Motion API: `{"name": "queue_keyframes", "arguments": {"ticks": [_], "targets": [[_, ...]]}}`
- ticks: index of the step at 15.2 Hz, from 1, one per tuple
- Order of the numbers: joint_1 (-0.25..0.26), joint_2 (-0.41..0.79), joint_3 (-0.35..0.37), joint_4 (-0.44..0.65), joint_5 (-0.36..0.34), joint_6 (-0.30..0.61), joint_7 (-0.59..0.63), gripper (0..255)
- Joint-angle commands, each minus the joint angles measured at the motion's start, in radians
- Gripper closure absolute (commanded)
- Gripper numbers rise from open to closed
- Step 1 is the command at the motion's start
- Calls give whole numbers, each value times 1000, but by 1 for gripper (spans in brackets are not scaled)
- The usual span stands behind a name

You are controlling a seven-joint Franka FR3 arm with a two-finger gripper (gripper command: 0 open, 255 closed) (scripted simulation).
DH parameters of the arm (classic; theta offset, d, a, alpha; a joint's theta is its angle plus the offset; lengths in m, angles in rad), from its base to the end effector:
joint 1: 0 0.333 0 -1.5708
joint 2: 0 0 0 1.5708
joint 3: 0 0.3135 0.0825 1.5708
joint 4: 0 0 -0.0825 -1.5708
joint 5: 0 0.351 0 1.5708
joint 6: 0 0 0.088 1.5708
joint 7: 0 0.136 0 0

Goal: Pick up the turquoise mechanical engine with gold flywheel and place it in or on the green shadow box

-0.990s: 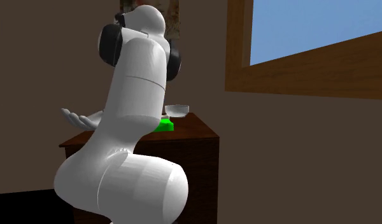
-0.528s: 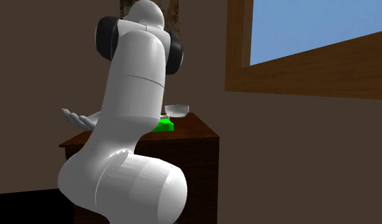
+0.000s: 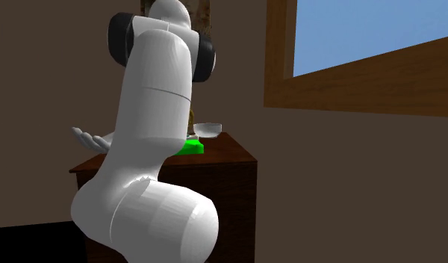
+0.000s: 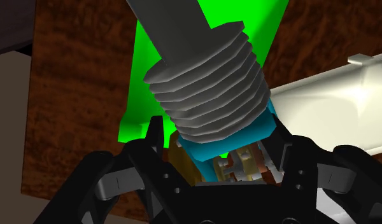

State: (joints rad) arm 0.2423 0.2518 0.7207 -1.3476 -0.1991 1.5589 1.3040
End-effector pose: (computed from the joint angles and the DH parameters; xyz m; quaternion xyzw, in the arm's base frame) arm 0.3940 0.4302 0.5795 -0.9834 0.1804 -0.0196 0.0017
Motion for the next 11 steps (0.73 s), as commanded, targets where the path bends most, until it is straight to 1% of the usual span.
{"name": "queue_keyframes", "arguments": {"ticks": [1, 2, 9, 10, 11], "targets": [[-10, -15, 0, -43, 9, 33, -2, 255], [-14, -19, 0, -59, 12, 46, -3, 255], [-14, -19, -1, -59, 12, 46, -3, 255], [-14, -19, -1, -59, 12, 46, -3, 0], [-13, -19, -1, -59, 12, 46, -3, 0]]}}
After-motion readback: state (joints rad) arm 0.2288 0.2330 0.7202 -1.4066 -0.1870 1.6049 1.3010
